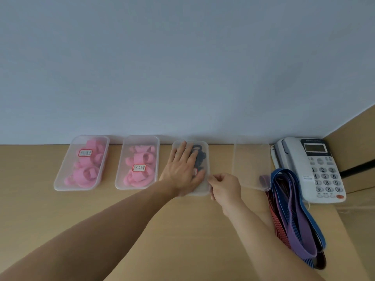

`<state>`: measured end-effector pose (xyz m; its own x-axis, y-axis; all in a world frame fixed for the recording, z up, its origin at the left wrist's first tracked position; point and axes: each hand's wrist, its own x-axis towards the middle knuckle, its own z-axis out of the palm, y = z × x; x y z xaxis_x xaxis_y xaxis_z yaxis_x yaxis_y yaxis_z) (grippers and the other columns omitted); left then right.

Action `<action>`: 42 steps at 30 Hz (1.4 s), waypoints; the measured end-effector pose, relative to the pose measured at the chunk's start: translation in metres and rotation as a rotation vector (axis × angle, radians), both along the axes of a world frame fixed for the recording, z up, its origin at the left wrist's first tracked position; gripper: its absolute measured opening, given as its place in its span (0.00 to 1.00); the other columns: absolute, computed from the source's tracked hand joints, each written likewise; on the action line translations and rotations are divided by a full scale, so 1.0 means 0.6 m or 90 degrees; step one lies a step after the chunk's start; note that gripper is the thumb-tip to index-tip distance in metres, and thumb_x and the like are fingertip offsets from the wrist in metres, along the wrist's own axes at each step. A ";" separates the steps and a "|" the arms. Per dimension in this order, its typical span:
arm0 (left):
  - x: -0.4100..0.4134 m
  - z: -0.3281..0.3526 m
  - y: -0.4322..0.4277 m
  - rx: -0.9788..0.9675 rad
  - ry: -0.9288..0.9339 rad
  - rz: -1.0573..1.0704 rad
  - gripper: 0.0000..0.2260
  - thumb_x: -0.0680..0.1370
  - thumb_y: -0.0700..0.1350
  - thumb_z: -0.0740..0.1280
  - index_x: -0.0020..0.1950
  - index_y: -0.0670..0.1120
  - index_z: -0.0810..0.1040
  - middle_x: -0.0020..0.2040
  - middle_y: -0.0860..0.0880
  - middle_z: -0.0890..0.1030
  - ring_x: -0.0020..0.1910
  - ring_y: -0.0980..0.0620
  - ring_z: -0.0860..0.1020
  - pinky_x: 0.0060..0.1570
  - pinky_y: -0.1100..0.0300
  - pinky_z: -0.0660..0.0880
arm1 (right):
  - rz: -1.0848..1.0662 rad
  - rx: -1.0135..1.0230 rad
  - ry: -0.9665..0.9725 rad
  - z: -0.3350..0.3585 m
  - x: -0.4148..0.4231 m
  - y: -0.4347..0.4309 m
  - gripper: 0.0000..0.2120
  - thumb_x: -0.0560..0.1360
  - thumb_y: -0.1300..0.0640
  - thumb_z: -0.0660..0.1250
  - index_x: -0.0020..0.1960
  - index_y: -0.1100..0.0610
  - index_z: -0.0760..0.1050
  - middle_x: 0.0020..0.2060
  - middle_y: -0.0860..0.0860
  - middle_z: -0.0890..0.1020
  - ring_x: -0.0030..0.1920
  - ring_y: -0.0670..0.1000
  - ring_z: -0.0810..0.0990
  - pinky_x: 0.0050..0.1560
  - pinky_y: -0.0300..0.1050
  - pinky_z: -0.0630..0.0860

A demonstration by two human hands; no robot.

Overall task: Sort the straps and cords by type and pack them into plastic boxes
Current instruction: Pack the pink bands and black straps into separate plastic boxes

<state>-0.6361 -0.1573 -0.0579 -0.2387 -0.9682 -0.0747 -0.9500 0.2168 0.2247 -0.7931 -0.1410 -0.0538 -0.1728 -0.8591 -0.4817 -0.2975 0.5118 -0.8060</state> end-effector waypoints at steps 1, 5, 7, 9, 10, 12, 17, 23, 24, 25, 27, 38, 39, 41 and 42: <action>0.004 -0.003 0.011 0.006 -0.017 -0.015 0.40 0.76 0.68 0.39 0.80 0.43 0.50 0.81 0.44 0.46 0.79 0.45 0.38 0.77 0.45 0.38 | 0.004 -0.011 0.024 -0.002 0.001 -0.002 0.12 0.76 0.56 0.70 0.34 0.57 0.77 0.26 0.52 0.79 0.24 0.51 0.74 0.30 0.44 0.71; 0.009 -0.019 0.039 0.016 -0.066 -0.009 0.41 0.75 0.69 0.38 0.80 0.43 0.42 0.80 0.44 0.39 0.78 0.46 0.33 0.75 0.46 0.32 | 0.008 -0.039 0.032 -0.003 0.007 -0.001 0.09 0.76 0.56 0.69 0.38 0.57 0.78 0.28 0.52 0.79 0.27 0.53 0.76 0.34 0.47 0.74; 0.006 -0.020 0.034 0.014 -0.071 0.000 0.39 0.76 0.67 0.37 0.80 0.43 0.42 0.81 0.43 0.40 0.78 0.45 0.35 0.76 0.46 0.33 | -0.013 -0.035 -0.039 -0.002 0.002 0.010 0.07 0.77 0.59 0.68 0.42 0.59 0.79 0.27 0.52 0.78 0.25 0.52 0.74 0.31 0.46 0.74; 0.006 -0.020 0.029 0.014 -0.074 -0.001 0.37 0.77 0.65 0.36 0.80 0.43 0.42 0.81 0.43 0.41 0.79 0.45 0.36 0.76 0.46 0.35 | -0.029 -0.014 -0.131 -0.004 -0.001 0.030 0.04 0.78 0.62 0.68 0.47 0.63 0.79 0.28 0.55 0.78 0.25 0.51 0.74 0.27 0.44 0.73; 0.006 -0.021 0.028 0.013 -0.075 -0.001 0.37 0.77 0.64 0.36 0.80 0.44 0.43 0.81 0.43 0.42 0.79 0.45 0.36 0.76 0.46 0.35 | -0.033 -0.007 -0.157 -0.005 -0.001 0.039 0.04 0.78 0.63 0.68 0.49 0.64 0.78 0.30 0.56 0.78 0.26 0.51 0.74 0.26 0.43 0.73; 0.006 -0.022 0.026 0.010 -0.072 -0.004 0.37 0.77 0.64 0.36 0.80 0.44 0.44 0.81 0.43 0.43 0.79 0.44 0.38 0.77 0.46 0.36 | -0.041 -0.009 -0.164 -0.006 0.001 0.048 0.04 0.77 0.64 0.68 0.51 0.65 0.77 0.33 0.58 0.78 0.26 0.49 0.75 0.25 0.42 0.73; 0.007 -0.014 0.007 0.001 -0.060 -0.010 0.37 0.77 0.64 0.37 0.80 0.44 0.44 0.81 0.43 0.43 0.79 0.45 0.38 0.77 0.47 0.36 | -0.022 -0.026 -0.117 0.002 0.005 0.027 0.04 0.78 0.63 0.67 0.50 0.63 0.76 0.34 0.58 0.79 0.22 0.47 0.74 0.23 0.41 0.72; 0.001 -0.012 0.000 0.006 -0.081 -0.004 0.35 0.80 0.63 0.40 0.80 0.44 0.42 0.81 0.44 0.40 0.78 0.45 0.35 0.75 0.48 0.34 | -0.008 -0.024 -0.090 -0.008 0.004 0.012 0.01 0.79 0.62 0.66 0.49 0.60 0.75 0.37 0.59 0.79 0.21 0.46 0.74 0.22 0.40 0.71; -0.001 -0.012 -0.001 0.007 -0.083 -0.002 0.35 0.79 0.63 0.40 0.80 0.44 0.42 0.81 0.44 0.40 0.78 0.45 0.35 0.75 0.48 0.33 | -0.013 -0.023 -0.095 -0.008 0.002 0.011 0.01 0.78 0.62 0.65 0.49 0.61 0.75 0.37 0.60 0.79 0.20 0.46 0.73 0.22 0.39 0.71; -0.004 -0.012 -0.001 0.007 -0.085 0.001 0.35 0.79 0.63 0.40 0.80 0.44 0.42 0.81 0.44 0.40 0.78 0.45 0.35 0.75 0.48 0.32 | -0.015 -0.025 -0.097 -0.009 0.000 0.010 0.01 0.79 0.63 0.65 0.49 0.60 0.75 0.37 0.59 0.79 0.20 0.45 0.73 0.22 0.39 0.71; -0.008 -0.014 -0.003 0.005 -0.087 0.003 0.35 0.79 0.64 0.40 0.80 0.44 0.42 0.81 0.44 0.41 0.78 0.45 0.35 0.74 0.49 0.31 | -0.007 -0.029 -0.086 -0.011 -0.001 0.011 0.02 0.79 0.62 0.64 0.47 0.59 0.75 0.35 0.57 0.79 0.21 0.45 0.74 0.22 0.39 0.71; -0.021 0.003 -0.009 0.062 -0.121 0.016 0.36 0.79 0.65 0.41 0.80 0.46 0.42 0.81 0.45 0.40 0.78 0.47 0.35 0.75 0.49 0.33 | 0.073 -0.015 -0.026 0.004 -0.018 0.003 0.04 0.79 0.58 0.64 0.46 0.56 0.74 0.36 0.55 0.81 0.25 0.47 0.78 0.26 0.42 0.75; -0.022 0.013 -0.010 0.074 -0.112 0.022 0.34 0.80 0.63 0.44 0.81 0.46 0.43 0.81 0.45 0.41 0.79 0.47 0.36 0.76 0.48 0.35 | 0.082 -0.017 -0.016 0.012 -0.019 0.004 0.03 0.79 0.58 0.64 0.47 0.56 0.74 0.38 0.55 0.81 0.26 0.49 0.79 0.27 0.44 0.76; -0.022 0.039 -0.012 0.061 -0.087 0.036 0.31 0.82 0.59 0.48 0.81 0.47 0.45 0.82 0.47 0.45 0.80 0.48 0.40 0.77 0.48 0.40 | 0.120 -0.033 0.019 0.035 -0.024 0.005 0.05 0.78 0.57 0.63 0.45 0.58 0.71 0.40 0.55 0.80 0.34 0.56 0.81 0.34 0.51 0.79; -0.022 0.055 -0.011 0.039 -0.069 0.046 0.29 0.82 0.56 0.50 0.81 0.47 0.47 0.82 0.48 0.47 0.80 0.48 0.43 0.77 0.48 0.43 | 0.155 -0.049 0.061 0.051 -0.029 0.005 0.06 0.78 0.56 0.63 0.45 0.57 0.70 0.42 0.55 0.80 0.39 0.58 0.81 0.40 0.53 0.79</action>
<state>-0.6495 -0.1641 -0.0250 -0.1567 -0.9754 -0.1552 -0.9819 0.1368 0.1311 -0.8102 -0.1380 -0.0233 0.0025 -0.9145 -0.4047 -0.4812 0.3536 -0.8021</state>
